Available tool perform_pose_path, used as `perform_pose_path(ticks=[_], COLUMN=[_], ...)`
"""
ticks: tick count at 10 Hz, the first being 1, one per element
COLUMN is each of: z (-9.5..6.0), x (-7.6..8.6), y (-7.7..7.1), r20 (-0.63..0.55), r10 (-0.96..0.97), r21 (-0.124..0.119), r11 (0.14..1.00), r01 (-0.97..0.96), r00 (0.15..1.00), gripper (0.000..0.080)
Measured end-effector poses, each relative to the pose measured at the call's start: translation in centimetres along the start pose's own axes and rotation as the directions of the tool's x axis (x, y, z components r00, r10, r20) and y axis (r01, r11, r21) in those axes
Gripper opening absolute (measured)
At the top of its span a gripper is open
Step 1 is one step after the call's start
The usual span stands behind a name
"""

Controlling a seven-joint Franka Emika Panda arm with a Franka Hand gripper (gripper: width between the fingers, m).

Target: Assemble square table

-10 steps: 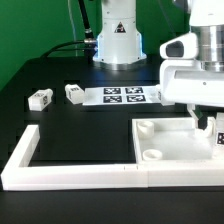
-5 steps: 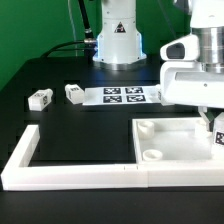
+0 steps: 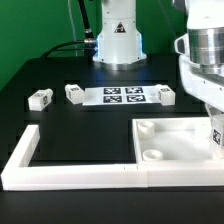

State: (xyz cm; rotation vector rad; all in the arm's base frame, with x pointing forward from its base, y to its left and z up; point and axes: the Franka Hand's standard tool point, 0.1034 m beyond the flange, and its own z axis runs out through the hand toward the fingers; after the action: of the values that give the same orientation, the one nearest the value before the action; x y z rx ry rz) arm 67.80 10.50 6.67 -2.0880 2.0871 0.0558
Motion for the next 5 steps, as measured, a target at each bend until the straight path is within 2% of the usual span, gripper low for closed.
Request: perform_pose_path(ticks=[1, 2, 5], z=[-0.02, -0.04, 0.05], x=[0.17, 0.33, 0.11], y=[0.01, 0.09, 0.16], r20=[0.026, 0.034, 0.041], r10=[0.156, 0.194, 0.355], r21=[0.023, 0.029, 0.021], r11=[0.987, 0.980, 0.934], r01=[-0.157, -0.195, -0.356], r00=[0.987, 0.980, 0.934], gripper=[0.0292, 0.0293, 0.0293])
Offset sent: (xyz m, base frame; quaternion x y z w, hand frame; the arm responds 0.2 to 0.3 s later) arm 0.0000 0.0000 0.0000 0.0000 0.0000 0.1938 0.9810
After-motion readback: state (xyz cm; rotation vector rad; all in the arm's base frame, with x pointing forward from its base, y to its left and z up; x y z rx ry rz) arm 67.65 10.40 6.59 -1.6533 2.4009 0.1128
